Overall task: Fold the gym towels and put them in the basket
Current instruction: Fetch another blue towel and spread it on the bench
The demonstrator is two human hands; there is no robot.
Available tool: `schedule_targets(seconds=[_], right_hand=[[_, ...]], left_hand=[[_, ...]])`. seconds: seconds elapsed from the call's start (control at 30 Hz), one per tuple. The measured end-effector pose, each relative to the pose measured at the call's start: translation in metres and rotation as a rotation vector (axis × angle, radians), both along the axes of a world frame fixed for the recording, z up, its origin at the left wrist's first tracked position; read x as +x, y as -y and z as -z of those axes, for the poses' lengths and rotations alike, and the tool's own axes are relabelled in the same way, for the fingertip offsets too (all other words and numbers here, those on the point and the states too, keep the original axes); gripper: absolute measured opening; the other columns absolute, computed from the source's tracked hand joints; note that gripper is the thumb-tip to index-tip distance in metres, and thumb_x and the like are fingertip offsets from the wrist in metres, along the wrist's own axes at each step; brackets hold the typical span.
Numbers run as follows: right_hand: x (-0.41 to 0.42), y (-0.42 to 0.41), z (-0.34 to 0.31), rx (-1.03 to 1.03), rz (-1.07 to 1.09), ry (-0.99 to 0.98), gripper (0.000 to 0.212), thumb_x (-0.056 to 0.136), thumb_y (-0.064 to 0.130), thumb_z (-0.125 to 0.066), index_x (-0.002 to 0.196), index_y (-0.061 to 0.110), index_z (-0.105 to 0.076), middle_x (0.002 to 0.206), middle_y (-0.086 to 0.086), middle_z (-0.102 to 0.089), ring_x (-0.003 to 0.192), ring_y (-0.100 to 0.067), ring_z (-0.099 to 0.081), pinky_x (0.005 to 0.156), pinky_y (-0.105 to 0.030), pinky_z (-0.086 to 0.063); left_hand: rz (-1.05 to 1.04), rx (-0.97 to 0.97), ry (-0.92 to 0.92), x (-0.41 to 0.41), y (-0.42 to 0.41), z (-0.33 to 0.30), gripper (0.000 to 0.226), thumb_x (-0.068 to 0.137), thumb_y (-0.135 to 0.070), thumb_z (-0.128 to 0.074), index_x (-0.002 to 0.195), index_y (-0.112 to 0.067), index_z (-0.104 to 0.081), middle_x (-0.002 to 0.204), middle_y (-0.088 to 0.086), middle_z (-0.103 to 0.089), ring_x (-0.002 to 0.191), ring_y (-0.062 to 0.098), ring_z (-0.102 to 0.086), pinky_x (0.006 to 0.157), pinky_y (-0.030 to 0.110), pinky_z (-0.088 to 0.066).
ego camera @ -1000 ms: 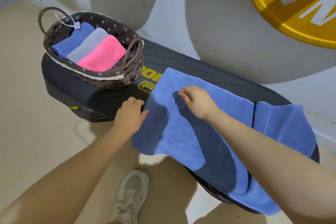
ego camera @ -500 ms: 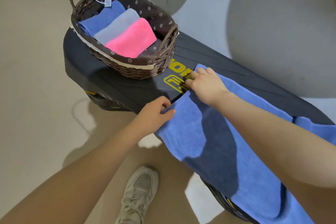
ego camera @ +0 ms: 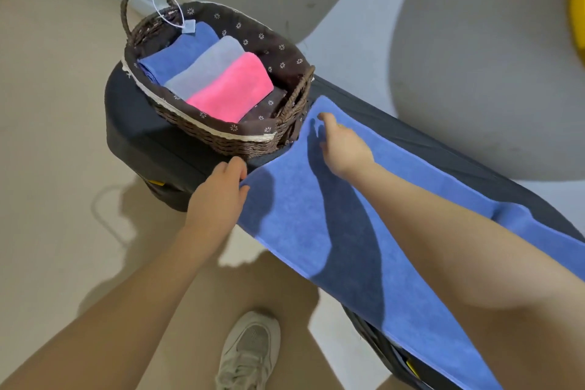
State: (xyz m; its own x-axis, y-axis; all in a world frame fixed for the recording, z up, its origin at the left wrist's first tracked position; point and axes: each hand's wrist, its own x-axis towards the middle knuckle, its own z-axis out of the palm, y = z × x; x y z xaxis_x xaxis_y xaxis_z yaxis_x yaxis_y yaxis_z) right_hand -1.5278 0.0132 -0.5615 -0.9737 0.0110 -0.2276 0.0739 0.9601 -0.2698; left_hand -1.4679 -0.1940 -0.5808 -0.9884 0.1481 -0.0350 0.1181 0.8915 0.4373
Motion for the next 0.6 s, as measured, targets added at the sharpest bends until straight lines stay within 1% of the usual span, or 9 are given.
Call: schedule_targets(seconds=[0.03,0.07,0.13,0.23,0.3,0.37,0.47,0.53,0.6], right_hand=[[0.005,-0.001,0.004,-0.022,-0.021,0.037,0.056,0.093,0.006,-0.036,0.145,0.014,-0.017,0.140,-0.013,-0.042,0.118,-0.035,-0.046,0.081,-0.041,-0.042],[0.011,-0.004,0.007,-0.028,-0.036,0.059,0.063,0.093,0.007,-0.036,0.148,0.015,-0.008,0.151,-0.008,-0.028,0.131,-0.032,-0.036,0.094,-0.043,-0.039],[0.027,-0.015,0.009,-0.023,-0.054,0.078,0.067,0.094,0.011,-0.040,0.149,0.013,-0.003,0.157,-0.006,-0.013,0.140,-0.030,-0.023,0.107,-0.040,-0.030],[0.056,-0.044,0.006,-0.032,-0.012,0.095,0.067,0.094,0.016,-0.044,0.149,0.011,-0.007,0.157,-0.006,-0.012,0.141,-0.029,-0.022,0.110,-0.037,-0.027],[0.079,-0.070,0.001,-0.035,0.053,0.094,0.065,0.094,0.017,-0.045,0.149,0.011,-0.011,0.157,-0.006,-0.014,0.141,-0.028,-0.023,0.111,-0.035,-0.026],[0.104,-0.102,-0.005,-0.027,0.147,0.078,0.062,0.094,0.017,-0.045,0.148,0.009,-0.016,0.155,-0.007,-0.019,0.141,-0.027,-0.023,0.111,-0.034,-0.025],[0.148,-0.152,-0.015,-0.010,0.349,0.047,0.051,0.092,0.016,-0.046,0.140,0.005,-0.031,0.149,-0.015,-0.030,0.136,-0.031,-0.031,0.108,-0.038,-0.030],[0.179,-0.184,-0.020,0.000,0.483,0.024,0.046,0.092,0.016,-0.046,0.136,0.004,-0.037,0.146,-0.015,-0.033,0.133,-0.032,-0.034,0.105,-0.039,-0.033],[0.214,-0.214,-0.022,-0.004,0.640,-0.022,0.045,0.092,0.016,-0.046,0.135,0.004,-0.039,0.144,-0.015,-0.035,0.131,-0.033,-0.035,0.104,-0.041,-0.035]], left_hand=[[-0.011,-0.068,0.023,0.000,0.004,0.001,0.013,0.091,-0.013,-0.051,0.098,-0.008,-0.042,0.097,0.013,-0.044,0.078,0.037,-0.052,0.060,0.040,-0.034],[-0.027,-0.120,0.041,0.001,0.007,0.003,0.016,0.091,-0.012,-0.051,0.104,-0.005,-0.044,0.102,0.015,-0.044,0.080,0.038,-0.053,0.060,0.040,-0.035],[-0.009,-0.171,0.033,0.003,0.007,0.005,0.018,0.087,-0.006,-0.056,0.104,-0.001,-0.049,0.103,0.019,-0.047,0.079,0.039,-0.054,0.057,0.041,-0.039],[0.157,-0.155,0.008,0.007,-0.014,-0.001,0.018,0.081,0.000,-0.062,0.097,0.001,-0.056,0.093,0.020,-0.054,0.066,0.038,-0.056,0.049,0.037,-0.038],[0.245,-0.092,0.040,0.010,-0.043,-0.008,0.020,0.089,-0.009,-0.053,0.109,-0.004,-0.053,0.104,0.014,-0.055,0.076,0.036,-0.058,0.056,0.040,-0.040],[0.367,-0.053,0.106,0.015,-0.082,-0.016,0.025,0.094,-0.016,-0.044,0.118,-0.011,-0.047,0.112,0.007,-0.053,0.090,0.033,-0.058,0.068,0.041,-0.044],[0.602,0.010,0.127,0.026,-0.148,-0.023,0.033,0.089,-0.029,-0.030,0.117,-0.021,-0.046,0.108,0.008,-0.055,0.094,0.032,-0.058,0.075,0.038,-0.047],[0.753,-0.015,0.183,0.036,-0.191,-0.026,0.031,0.092,-0.027,-0.032,0.119,-0.022,-0.045,0.109,0.008,-0.054,0.097,0.030,-0.057,0.081,0.039,-0.047],[0.885,-0.070,0.218,0.048,-0.232,-0.030,0.029,0.094,-0.019,-0.038,0.122,-0.016,-0.048,0.115,0.004,-0.053,0.101,0.026,-0.055,0.086,0.038,-0.046]])
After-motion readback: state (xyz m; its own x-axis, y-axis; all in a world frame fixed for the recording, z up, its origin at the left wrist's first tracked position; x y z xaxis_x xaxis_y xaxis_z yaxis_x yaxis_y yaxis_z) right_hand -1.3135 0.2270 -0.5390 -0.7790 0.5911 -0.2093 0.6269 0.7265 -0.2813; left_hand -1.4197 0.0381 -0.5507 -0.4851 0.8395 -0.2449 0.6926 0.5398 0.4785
